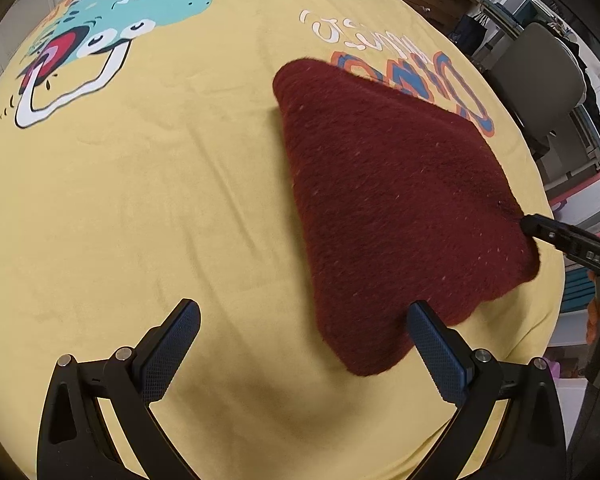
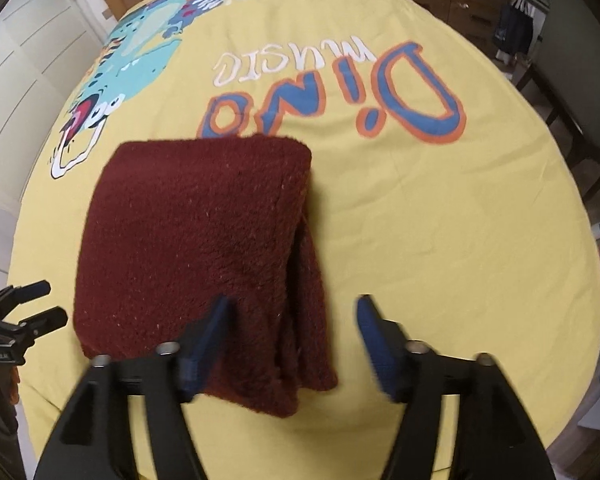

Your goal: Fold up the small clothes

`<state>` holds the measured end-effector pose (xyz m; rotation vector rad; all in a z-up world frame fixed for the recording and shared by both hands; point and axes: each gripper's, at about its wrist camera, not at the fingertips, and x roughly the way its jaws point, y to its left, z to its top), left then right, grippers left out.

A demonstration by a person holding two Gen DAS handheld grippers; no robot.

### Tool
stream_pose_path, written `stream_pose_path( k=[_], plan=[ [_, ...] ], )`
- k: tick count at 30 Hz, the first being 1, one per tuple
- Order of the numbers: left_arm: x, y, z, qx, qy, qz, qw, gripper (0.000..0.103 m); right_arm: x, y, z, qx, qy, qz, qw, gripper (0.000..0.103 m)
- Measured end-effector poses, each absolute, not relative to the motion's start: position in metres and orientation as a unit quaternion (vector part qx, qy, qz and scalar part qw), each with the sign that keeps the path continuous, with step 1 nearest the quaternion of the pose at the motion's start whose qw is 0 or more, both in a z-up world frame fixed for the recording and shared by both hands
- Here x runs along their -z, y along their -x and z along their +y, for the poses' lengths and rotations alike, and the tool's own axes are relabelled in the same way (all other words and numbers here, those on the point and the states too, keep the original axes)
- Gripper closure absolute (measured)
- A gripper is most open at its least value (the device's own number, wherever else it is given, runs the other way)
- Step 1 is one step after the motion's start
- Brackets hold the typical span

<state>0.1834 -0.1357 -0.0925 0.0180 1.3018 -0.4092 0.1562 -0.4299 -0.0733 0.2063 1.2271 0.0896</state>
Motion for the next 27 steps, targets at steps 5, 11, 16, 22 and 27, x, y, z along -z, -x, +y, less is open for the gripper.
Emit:
stream_pose_path(
  k=[5,11,16,22,27],
  plan=[
    [0.082,-0.199,-0.141,0.182,-0.001,0.589,0.788,0.001,0.065,-0.166,-0.415,-0.06,-0.082,0.567,0.817,0.019],
    [0.09,-0.23,-0.148,0.177,0.032,0.599,0.78,0.001,0.088,-0.187,-0.398,-0.068,-0.067,0.585,0.805,0.018],
    [0.107,-0.238,-0.159,0.188,0.025,0.613,0.767,0.001,0.122,-0.188,-0.407,-0.066,-0.099,0.601,0.79,0.011],
    [0.14,-0.236,-0.18,0.193,0.019,0.629,0.753,0.001,0.15,-0.185,-0.422,-0.072,-0.13,0.601,0.785,0.001],
    [0.163,-0.235,-0.182,0.179,0.036,0.632,0.753,0.0,0.167,-0.185,-0.424,-0.089,-0.165,0.598,0.779,0.001]
  ],
)
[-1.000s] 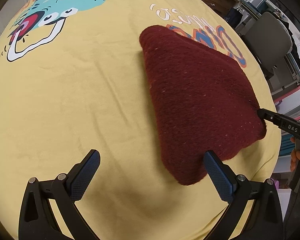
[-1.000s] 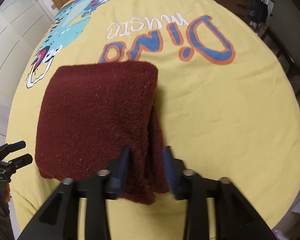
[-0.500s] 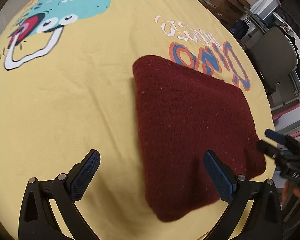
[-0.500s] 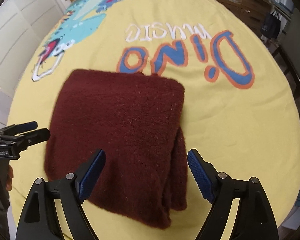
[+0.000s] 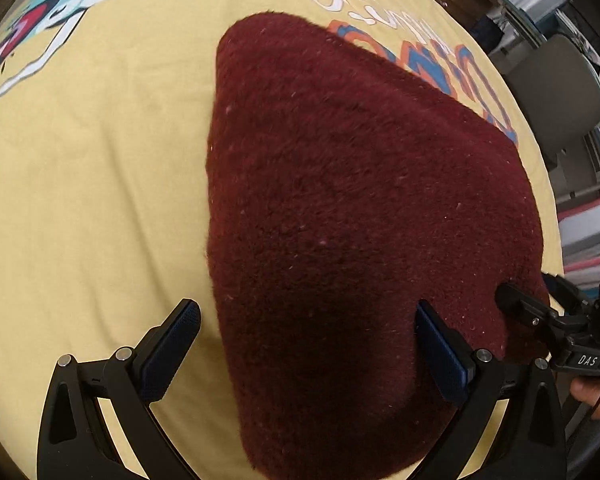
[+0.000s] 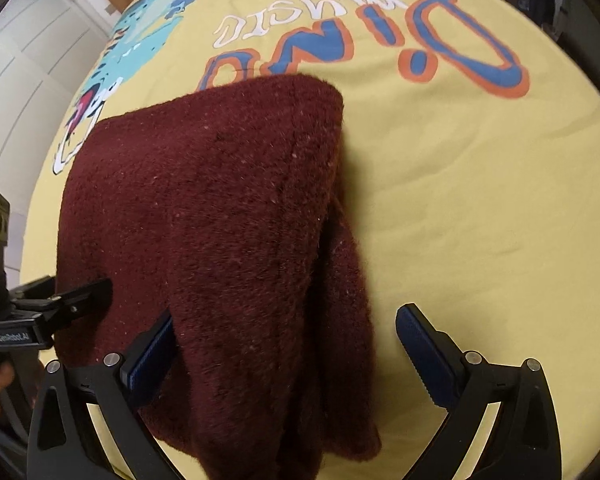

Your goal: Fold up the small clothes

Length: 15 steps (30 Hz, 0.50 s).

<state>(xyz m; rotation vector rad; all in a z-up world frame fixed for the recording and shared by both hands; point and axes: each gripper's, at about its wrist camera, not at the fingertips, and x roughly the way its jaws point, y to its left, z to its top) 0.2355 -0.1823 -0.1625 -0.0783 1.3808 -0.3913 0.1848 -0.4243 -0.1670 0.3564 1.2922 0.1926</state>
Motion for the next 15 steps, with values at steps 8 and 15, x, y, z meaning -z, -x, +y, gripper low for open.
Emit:
stream_pose_path(
  k=[8,15],
  plan=[
    [0.165,-0.227,-0.18,0.174,0.025,0.617,0.767,0.0,0.177,-0.186,-0.422,-0.11,-0.224,0.616,0.747,0.011],
    [0.159,-0.224,-0.184,0.198,0.022,0.61,0.767,0.029,0.154,-0.18,-0.408,-0.117,-0.201,0.607,0.76,0.054]
  ],
)
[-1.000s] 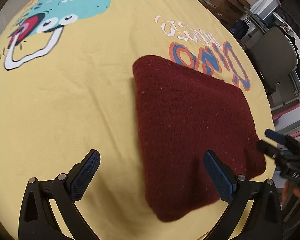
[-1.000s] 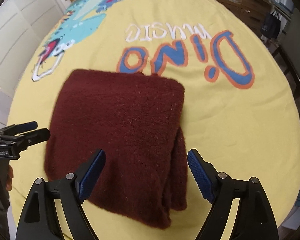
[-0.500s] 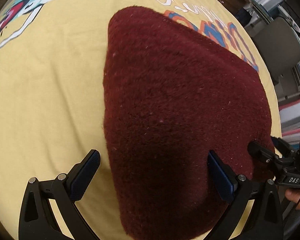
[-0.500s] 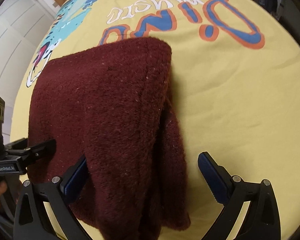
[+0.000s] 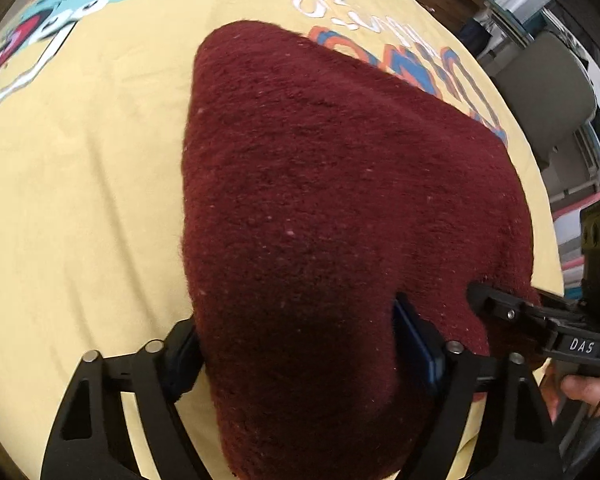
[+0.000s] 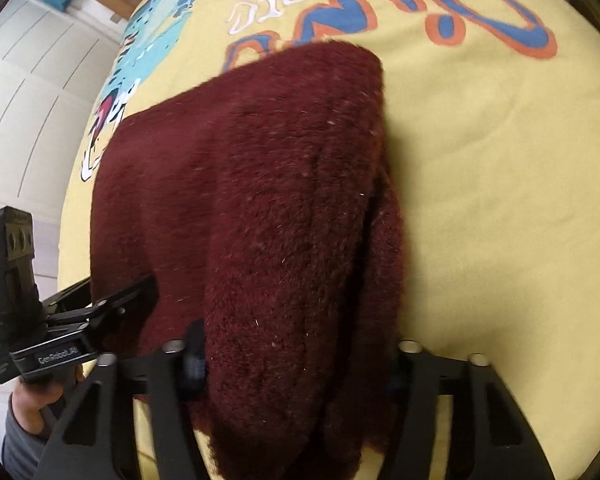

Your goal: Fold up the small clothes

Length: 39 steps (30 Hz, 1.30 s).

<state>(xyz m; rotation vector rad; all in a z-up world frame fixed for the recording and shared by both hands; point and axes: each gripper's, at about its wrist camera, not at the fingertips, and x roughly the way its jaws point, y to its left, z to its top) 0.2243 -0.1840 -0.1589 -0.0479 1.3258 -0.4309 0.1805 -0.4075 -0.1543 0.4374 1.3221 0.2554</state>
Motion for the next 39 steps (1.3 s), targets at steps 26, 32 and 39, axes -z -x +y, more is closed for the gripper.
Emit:
stream_pose_path(
  k=[26,32,39],
  plan=[
    [0.1,-0.191,-0.049,0.176,0.032,0.557,0.811,0.056,0.117,-0.182,-0.24,-0.147,-0.091,0.592,0.787,0.058],
    [0.125,-0.179,-0.04,0.157,0.038,0.562,0.811,0.033,0.127,-0.187,-0.25,-0.138,-0.101,0.59,0.789,0.045],
    [0.122,-0.185,-0.038,0.125,0.037,0.576,0.807,0.017,0.112,-0.177,-0.251,-0.114,-0.07,0.571,0.81,0.024]
  ],
)
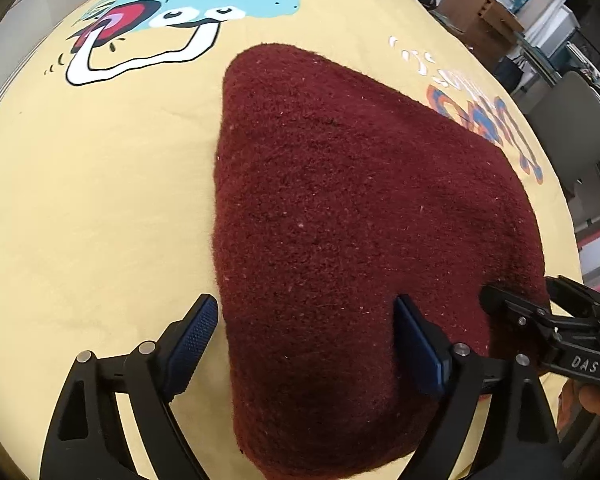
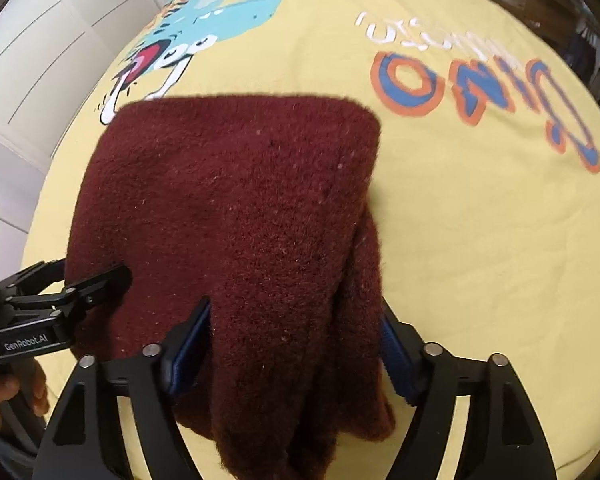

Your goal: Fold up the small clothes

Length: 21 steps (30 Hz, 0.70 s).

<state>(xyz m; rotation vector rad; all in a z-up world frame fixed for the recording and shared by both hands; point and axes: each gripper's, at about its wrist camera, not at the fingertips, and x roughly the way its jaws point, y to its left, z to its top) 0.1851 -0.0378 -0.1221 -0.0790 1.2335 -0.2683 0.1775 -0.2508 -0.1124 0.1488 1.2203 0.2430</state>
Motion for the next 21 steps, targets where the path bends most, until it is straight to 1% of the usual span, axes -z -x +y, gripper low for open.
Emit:
stream_pose_path(
  k=[3,5,6,7,8,13,17,21],
  plan=[
    [0.113,-0.186,-0.036,0.12,0.034,0.578,0.806,0.017,0.099,-0.169,-0.252,-0.113,-0.049,0.559,0.82,0.02],
    [0.105,-0.184,-0.032,0.11,0.022,0.578,0.808,0.011,0.093,-0.164,-0.252,-0.112,-0.04,0.552,0.825,0.015],
    [0.101,-0.183,-0.031,0.108,0.017,0.574,0.812,0.003,0.091,-0.161,-0.253,-0.113,-0.041,0.549,0.827,0.009],
    [0.097,-0.181,-0.031,0.108,0.013,0.57,0.814,0.001,0.089,-0.158,-0.255,-0.117,-0.046,0.543,0.83,0.002],
    [0.094,-0.179,-0.027,0.107,0.01,0.566,0.817,0.001,0.087,-0.155,-0.257,-0.117,-0.048,0.54,0.832,0.0],
    [0.088,-0.172,-0.028,0.107,0.009,0.56,0.822,0.001,0.09,-0.15,-0.259,-0.105,-0.03,0.516,0.85,0.0],
    [0.097,-0.173,-0.029,0.107,0.012,0.56,0.821,0.001,0.104,-0.153,-0.267,-0.087,-0.027,0.525,0.846,0.0],
    [0.108,-0.176,-0.025,0.082,-0.018,0.555,0.827,0.001,0.125,-0.153,-0.282,-0.086,-0.041,0.533,0.84,0.0]
  ],
)
